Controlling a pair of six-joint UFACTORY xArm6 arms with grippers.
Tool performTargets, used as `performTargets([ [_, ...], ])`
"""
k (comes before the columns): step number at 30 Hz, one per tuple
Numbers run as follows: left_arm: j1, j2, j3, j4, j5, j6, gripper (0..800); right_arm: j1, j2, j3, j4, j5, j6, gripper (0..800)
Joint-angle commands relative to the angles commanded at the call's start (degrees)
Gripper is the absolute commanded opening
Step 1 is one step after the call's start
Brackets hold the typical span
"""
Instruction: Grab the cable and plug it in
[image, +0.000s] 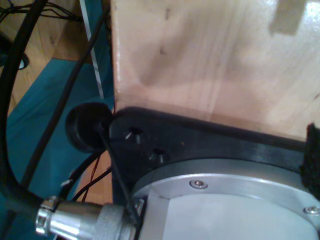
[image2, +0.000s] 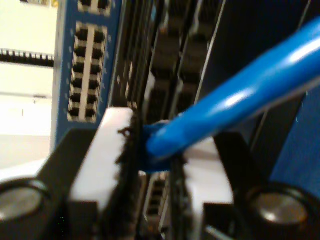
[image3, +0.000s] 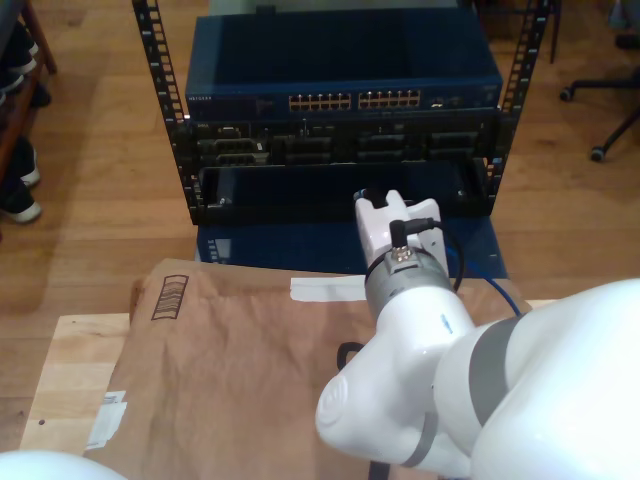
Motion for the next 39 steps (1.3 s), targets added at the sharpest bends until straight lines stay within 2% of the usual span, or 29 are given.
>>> performTargets([
  [8, 0.0, 0.0, 0.0, 0.0, 0.0, -0.1, 800, -0.8, 0.7, -1.8, -0.5, 1.1, -2.7, 1],
  [18, -0.1, 0.0, 0.0, -0.1, 0.0, -0.1, 800, -2.6, 4.2, -8.7, 0.0, 1.0, -2.8, 2],
  [39, -0.1, 0.0, 0.0, -0.1, 0.0, -0.1, 800, -5.2, 4.3, -7.0, 0.7, -3.2, -2.5, 0],
])
